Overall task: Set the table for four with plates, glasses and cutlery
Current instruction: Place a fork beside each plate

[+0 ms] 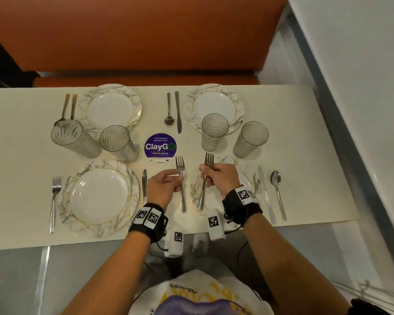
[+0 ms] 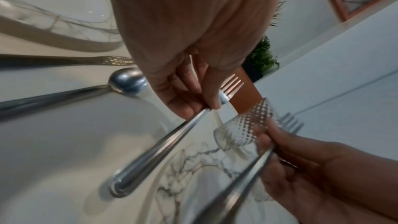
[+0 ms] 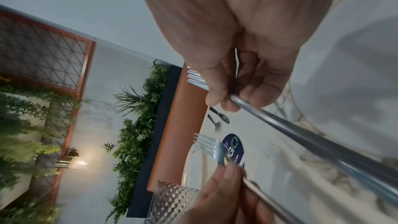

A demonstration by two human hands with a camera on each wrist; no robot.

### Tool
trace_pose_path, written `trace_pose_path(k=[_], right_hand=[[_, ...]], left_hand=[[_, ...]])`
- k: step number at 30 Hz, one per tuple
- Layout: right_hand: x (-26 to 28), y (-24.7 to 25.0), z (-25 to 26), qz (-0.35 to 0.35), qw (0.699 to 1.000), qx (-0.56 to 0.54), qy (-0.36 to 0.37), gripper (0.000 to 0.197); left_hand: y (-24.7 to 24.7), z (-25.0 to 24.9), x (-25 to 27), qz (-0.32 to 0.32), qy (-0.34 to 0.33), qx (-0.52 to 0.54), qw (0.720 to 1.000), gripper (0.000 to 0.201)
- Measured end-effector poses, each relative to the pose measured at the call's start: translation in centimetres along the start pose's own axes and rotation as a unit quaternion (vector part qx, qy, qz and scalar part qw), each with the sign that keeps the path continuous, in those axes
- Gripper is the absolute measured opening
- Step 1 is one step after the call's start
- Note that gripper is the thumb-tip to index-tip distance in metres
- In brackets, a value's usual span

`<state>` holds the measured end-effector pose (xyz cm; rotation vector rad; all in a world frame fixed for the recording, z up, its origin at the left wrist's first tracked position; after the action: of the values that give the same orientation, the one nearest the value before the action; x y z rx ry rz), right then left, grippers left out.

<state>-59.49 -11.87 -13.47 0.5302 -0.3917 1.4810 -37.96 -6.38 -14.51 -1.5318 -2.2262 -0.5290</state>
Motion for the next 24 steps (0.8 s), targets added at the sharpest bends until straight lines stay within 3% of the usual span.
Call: trace_pose_path(k=[3, 9, 24], right_hand=[[-0.5, 1.6, -0.2, 0.014, 1.000, 0.019, 0.006, 0.016], [-0.2, 3.3, -0.8, 0.044, 0.999, 0.030, -0.010, 0.023], [0.2, 2.8, -1.0, 0.073, 0.997, 0.035, 0.002, 0.022]], left_hand=[[0.5, 2.0, -0.7, -0.045, 0.031, -0.035, 0.998, 0.016], [-0.4, 4.7, -0.6, -0.074, 0.079, -0.114, 0.988, 0.010], [-0.3, 5.4, 0.0, -0.101, 0.084, -0.118, 0.984, 0.015]])
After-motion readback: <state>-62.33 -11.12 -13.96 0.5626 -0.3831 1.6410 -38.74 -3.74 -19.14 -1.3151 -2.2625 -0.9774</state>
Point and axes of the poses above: each hand's wrist, its own x-axis away from the middle knuckle, its own y-axis out of the back of the hand, z = x × y, the point moved 9 cm from there along -x, towards the middle knuckle, and after that the axes turned 1 degree about -y, right-handed, at the moved point
